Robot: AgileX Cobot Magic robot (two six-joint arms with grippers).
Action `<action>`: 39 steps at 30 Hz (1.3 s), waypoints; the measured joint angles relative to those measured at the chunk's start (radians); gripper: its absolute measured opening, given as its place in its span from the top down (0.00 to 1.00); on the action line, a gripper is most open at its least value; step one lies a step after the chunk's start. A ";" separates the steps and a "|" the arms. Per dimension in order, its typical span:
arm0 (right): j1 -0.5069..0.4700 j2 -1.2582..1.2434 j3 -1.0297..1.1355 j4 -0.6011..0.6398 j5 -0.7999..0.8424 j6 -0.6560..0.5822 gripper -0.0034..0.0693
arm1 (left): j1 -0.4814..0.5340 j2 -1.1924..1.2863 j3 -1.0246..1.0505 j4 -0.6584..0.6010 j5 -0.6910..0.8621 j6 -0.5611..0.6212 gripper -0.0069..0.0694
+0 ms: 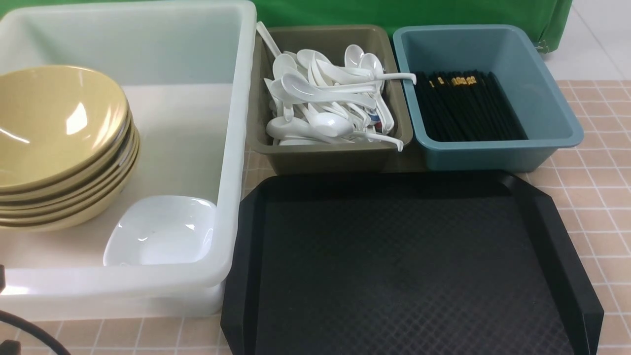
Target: On brown table put chopsticks spoon bowls plates into blue grey white boxes.
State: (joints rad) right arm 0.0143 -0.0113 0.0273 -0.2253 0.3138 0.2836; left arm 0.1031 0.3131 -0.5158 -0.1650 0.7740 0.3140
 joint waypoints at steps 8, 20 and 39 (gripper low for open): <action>-0.001 0.000 0.000 0.000 0.000 -0.002 0.88 | -0.028 -0.019 0.037 -0.012 -0.010 0.000 0.91; -0.002 0.000 0.000 0.000 0.000 -0.003 0.86 | -0.102 -0.253 0.486 0.030 -0.712 -0.103 0.91; -0.002 -0.001 0.000 0.001 0.001 -0.003 0.83 | -0.102 -0.324 0.541 0.064 -0.465 -0.208 0.91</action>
State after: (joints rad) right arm 0.0124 -0.0122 0.0273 -0.2241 0.3150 0.2810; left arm 0.0013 -0.0106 0.0256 -0.1006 0.3093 0.1061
